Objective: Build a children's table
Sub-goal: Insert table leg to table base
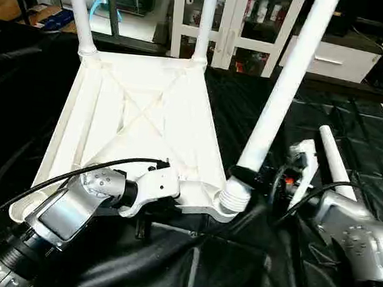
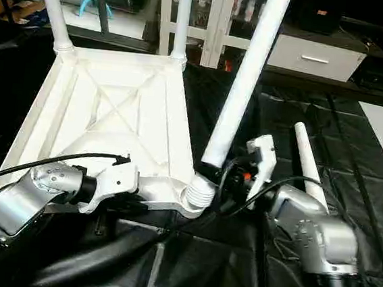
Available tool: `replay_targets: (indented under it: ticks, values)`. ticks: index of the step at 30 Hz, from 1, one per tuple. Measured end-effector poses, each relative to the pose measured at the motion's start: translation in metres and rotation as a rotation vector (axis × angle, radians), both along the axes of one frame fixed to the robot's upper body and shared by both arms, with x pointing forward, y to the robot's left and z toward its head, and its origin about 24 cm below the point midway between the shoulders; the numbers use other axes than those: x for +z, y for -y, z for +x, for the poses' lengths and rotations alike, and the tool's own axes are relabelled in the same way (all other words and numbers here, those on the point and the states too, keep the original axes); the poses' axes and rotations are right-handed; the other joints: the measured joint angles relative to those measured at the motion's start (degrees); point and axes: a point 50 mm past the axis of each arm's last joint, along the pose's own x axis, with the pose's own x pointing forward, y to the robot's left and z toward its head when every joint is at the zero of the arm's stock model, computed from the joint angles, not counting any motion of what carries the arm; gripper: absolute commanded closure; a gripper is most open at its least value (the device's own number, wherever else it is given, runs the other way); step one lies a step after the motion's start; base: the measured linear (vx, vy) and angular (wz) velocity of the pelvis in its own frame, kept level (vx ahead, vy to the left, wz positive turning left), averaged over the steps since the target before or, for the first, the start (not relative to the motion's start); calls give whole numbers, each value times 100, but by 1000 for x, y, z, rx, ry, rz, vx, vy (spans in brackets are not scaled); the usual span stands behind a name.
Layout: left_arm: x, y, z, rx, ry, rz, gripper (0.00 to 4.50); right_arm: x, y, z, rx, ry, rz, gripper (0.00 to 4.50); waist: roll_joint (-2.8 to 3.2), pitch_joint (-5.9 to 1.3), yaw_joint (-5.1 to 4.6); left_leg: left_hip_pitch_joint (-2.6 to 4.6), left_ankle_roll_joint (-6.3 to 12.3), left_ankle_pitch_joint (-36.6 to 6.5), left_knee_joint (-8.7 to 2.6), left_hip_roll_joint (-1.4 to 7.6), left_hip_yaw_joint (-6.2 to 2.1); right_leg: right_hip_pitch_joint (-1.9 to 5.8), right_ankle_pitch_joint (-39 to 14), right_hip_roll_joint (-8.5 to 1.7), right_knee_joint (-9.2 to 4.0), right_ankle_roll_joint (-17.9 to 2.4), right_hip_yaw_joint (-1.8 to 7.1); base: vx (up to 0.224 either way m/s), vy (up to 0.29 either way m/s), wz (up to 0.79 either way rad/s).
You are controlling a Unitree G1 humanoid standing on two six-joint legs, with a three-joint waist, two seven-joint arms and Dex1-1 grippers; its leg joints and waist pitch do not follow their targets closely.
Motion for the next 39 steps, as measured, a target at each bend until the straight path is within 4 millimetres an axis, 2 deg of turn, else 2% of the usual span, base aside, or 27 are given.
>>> replay_targets:
  ticks: [8, 17, 32, 39]
  values:
    - [0, 0, 0, -2, 1, 1, 447, -6, -5, 1, 17, 11, -17, 262, -5, 3, -10, -1, 0, 0, -1, 0, 0, 1, 0, 0, -3, 0, 0, 0, 0, 0]
    - [0, -2, 0, 3, 2, 6, 447, -5, -16, 2, 60, 124, -90, 262, -32, 19, -24, 1, -1, 0, -1, 0, 0, 4, -9, 0, -5, 15, 3, 0, 0, 0]
    - [1, 3, -1, -20, 7, 1, 447, -19, 1, -18, -53, 121, 5, 262, -26, 17, -2, 2, -1, -1, -21, 0, 0, 9, -18, 0, -12, 27, 8, 0, 0, 0]
    - [1, 5, -2, -26, 6, 1, 447, -16, -2, -32, -26, 262, -102, 262, -27, 15, -7, 1, -2, -1, -39, 0, 0, 24, -37, 0, -21, 57, 16, 0, 0, 0]
